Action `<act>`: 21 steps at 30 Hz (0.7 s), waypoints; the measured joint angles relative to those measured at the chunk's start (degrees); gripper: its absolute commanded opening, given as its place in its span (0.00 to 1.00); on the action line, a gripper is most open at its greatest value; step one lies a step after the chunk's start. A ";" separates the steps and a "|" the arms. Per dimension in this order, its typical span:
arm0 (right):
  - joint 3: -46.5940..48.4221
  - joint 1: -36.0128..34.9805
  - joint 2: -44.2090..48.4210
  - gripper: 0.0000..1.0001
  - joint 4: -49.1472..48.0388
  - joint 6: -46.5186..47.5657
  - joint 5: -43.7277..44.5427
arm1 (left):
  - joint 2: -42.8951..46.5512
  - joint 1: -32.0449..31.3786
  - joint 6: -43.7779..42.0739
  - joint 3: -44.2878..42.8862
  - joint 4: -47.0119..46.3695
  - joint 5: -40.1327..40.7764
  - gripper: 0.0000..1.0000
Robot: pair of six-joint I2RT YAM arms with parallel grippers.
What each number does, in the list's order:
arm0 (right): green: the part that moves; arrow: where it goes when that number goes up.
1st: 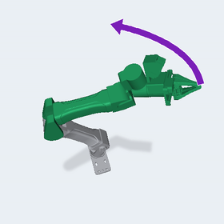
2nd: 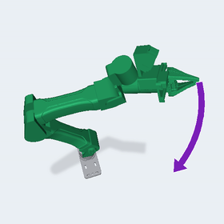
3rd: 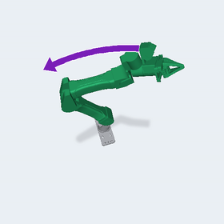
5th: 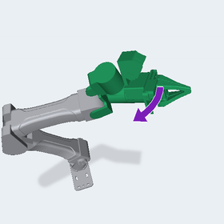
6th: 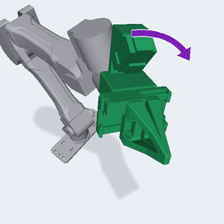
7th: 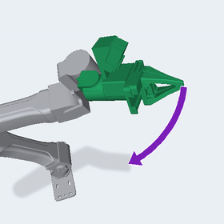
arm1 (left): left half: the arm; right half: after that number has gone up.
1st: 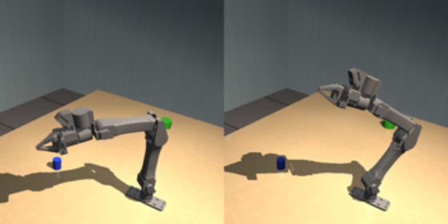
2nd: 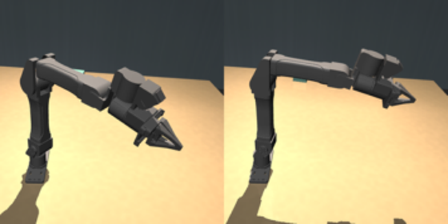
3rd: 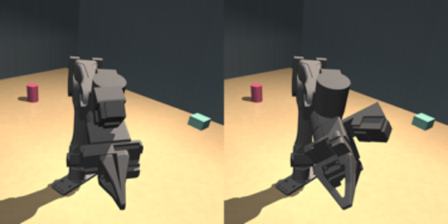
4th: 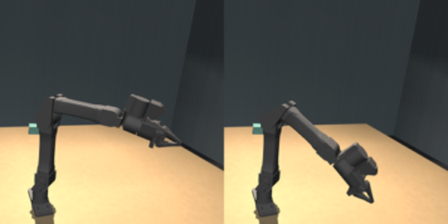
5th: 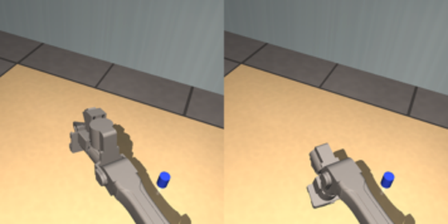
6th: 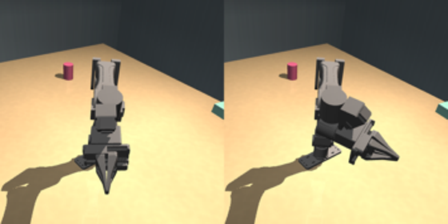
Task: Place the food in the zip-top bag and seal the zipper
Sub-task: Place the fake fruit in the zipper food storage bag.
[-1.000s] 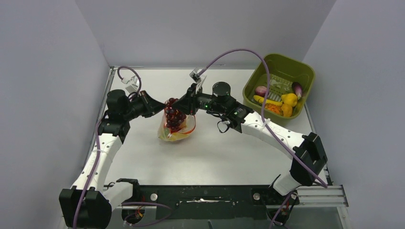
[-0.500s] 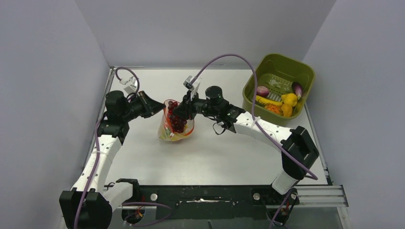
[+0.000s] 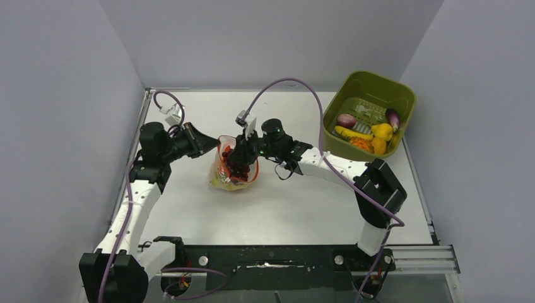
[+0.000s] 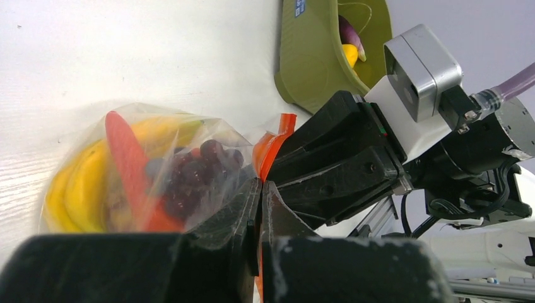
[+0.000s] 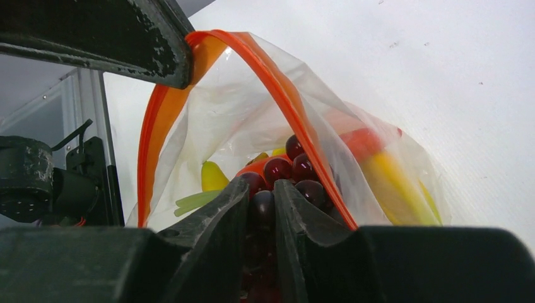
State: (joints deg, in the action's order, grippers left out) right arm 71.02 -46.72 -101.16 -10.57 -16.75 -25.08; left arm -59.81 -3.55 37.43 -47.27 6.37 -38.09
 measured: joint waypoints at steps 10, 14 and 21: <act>3.37 -0.28 3.10 0.55 10.82 10.08 0.72 | 0.33 0.42 0.85 0.52 -0.37 -0.57 0.00; 3.56 -0.33 5.79 0.50 15.32 17.40 -2.64 | 0.33 0.42 1.18 0.66 -0.74 -0.96 0.00; -0.87 -1.55 9.81 0.44 15.61 26.71 -10.21 | 0.26 0.66 1.90 1.05 -1.79 -1.46 0.00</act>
State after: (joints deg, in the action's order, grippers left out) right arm 70.15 -48.27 -91.35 5.04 9.96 -35.29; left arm -59.55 -2.90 39.33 -46.22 4.58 -39.55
